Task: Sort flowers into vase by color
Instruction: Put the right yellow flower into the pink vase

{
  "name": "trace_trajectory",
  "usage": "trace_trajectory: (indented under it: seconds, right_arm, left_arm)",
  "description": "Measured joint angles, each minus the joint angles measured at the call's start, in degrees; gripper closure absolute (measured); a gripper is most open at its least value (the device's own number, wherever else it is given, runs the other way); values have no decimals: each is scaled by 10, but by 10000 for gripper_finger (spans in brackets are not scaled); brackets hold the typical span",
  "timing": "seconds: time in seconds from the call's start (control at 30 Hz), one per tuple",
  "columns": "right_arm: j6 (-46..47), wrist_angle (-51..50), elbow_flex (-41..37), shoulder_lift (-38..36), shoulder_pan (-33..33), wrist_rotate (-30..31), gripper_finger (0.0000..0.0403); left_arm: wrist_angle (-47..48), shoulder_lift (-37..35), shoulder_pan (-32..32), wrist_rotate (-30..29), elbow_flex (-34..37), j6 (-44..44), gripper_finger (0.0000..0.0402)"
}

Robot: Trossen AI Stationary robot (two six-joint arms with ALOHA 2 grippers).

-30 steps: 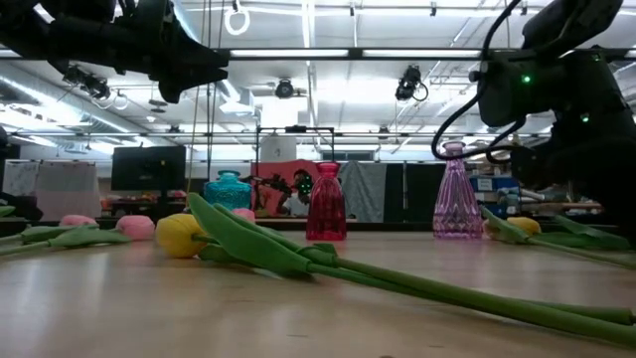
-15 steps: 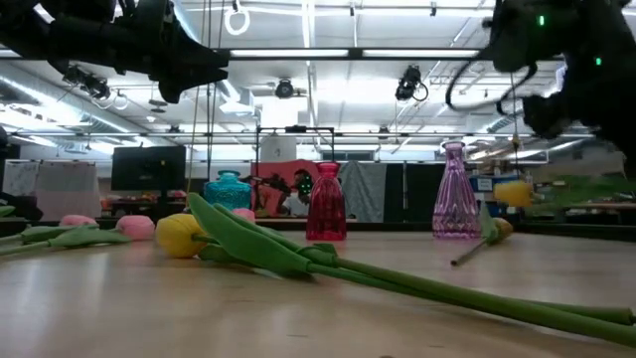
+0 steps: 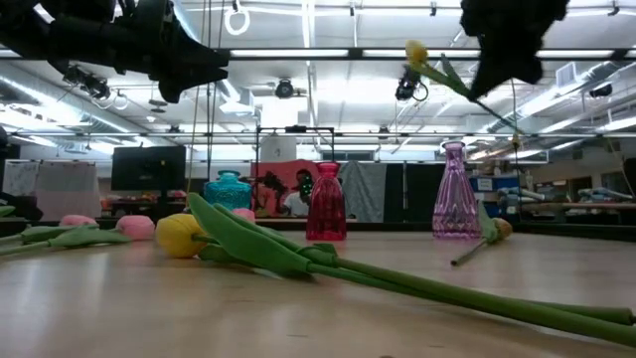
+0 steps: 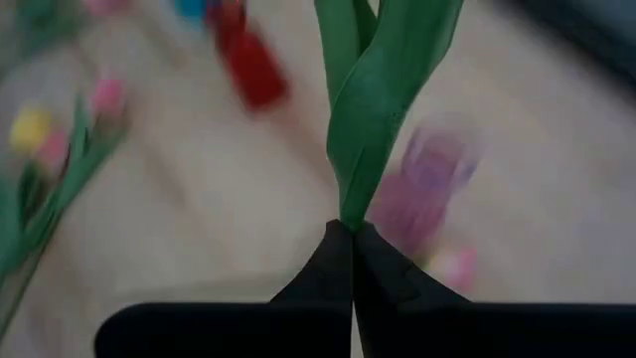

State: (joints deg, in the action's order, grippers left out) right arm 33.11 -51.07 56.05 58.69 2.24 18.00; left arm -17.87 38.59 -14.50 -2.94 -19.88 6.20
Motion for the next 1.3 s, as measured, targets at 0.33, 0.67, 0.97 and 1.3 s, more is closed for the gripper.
trace_trajectory:
  seconds: [0.33, 0.67, 0.97, 1.3]
  right_arm:
    - [-216, 224, 0, -54, 87, 62, 397]
    - [-268, 321, 1, -50, 142, -39, 396]
    - [-258, 557, -48, 57, 123, -143, 395]
    - [-304, 592, -46, 98, 108, -143, 394]
  left_arm:
    - [-7, 0, 0, 0, 0, 0, 234]
    - [-6, 0, 0, 0, 0, 0, 234]
    - [-11, -1, 0, 24, 0, 1, 234]
    - [-13, -2, 0, 46, 0, 1, 234]
